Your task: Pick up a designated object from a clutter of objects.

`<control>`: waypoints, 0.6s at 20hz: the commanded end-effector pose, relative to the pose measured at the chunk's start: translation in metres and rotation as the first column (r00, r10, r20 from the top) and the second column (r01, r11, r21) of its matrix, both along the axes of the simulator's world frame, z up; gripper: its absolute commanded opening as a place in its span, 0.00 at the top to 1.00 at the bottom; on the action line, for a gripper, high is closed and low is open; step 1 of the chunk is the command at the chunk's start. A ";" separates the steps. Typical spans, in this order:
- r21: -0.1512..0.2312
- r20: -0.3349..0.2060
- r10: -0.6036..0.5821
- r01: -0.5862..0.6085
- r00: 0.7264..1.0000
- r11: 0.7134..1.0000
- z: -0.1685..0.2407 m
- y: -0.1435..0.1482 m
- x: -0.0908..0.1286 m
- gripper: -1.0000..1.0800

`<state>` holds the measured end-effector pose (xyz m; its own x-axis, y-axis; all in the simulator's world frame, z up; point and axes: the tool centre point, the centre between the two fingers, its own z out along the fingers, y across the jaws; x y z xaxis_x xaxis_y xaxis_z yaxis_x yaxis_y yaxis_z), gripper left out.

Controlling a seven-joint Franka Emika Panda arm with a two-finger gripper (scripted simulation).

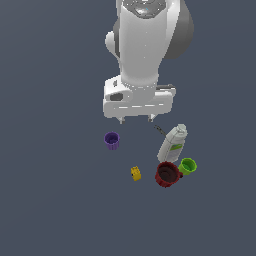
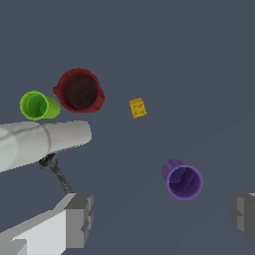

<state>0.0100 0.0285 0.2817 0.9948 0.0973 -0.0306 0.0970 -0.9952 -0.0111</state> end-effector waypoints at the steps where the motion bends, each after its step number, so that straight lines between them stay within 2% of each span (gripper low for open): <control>1: -0.001 0.001 0.016 -0.016 1.000 1.000 -0.011 0.000 0.008 0.04; 12: -0.007 0.015 0.132 -0.132 0.991 0.991 -0.094 0.002 0.055 0.04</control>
<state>0.0587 0.0304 0.2019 0.9777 0.2092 -0.0185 0.2092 -0.9779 -0.0032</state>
